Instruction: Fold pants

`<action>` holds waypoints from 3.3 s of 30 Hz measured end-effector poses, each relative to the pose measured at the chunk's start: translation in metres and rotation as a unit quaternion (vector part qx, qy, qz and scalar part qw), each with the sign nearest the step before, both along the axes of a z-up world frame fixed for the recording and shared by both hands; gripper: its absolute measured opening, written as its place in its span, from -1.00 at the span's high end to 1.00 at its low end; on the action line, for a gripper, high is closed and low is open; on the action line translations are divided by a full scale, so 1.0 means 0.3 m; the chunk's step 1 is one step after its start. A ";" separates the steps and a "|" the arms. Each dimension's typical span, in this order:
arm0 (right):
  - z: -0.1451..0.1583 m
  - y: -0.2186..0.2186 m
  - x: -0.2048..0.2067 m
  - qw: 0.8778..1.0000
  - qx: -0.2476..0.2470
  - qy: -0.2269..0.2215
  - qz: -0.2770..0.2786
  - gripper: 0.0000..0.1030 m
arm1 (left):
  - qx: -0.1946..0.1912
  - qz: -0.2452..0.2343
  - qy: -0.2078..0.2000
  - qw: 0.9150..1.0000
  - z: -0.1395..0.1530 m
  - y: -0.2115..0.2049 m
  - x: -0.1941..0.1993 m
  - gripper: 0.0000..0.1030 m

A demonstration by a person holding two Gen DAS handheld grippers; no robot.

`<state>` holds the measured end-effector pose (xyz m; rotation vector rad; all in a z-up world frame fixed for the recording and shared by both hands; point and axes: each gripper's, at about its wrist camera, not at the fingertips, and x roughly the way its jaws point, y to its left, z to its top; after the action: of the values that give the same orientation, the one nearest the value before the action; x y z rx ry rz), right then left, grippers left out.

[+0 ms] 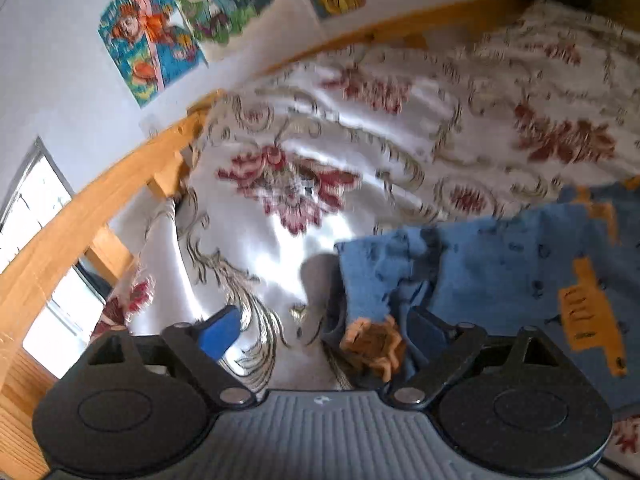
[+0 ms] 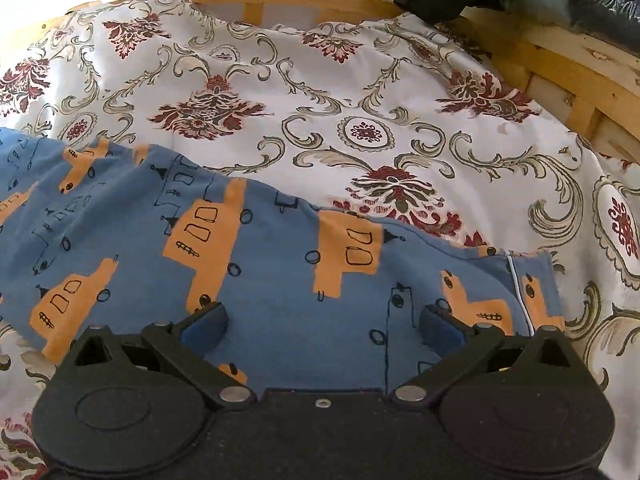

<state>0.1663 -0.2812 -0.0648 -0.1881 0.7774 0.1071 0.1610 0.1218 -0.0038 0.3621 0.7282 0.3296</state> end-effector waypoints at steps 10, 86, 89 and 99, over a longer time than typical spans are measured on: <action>-0.006 0.005 -0.008 1.000 -0.007 0.001 0.007 -0.99 | 0.036 0.011 0.035 0.999 -0.017 0.015 0.044 0.23; 0.061 0.609 0.685 0.916 0.135 0.122 0.357 0.93 | -0.021 -0.346 0.076 0.935 -0.132 -0.257 0.112 -0.58; 0.038 0.602 0.704 0.920 0.148 0.134 0.338 0.68 | -0.030 -0.329 0.077 0.941 -0.113 -0.225 0.085 -0.66; 0.143 0.273 0.395 0.913 0.241 0.159 0.287 -0.20 | -0.080 -0.217 0.091 0.969 -0.076 -0.058 0.015 -0.80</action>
<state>0.2849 -0.1993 -0.0217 0.0826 0.9759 0.8989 0.1656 0.1043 -0.0267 0.3908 0.8262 -0.1784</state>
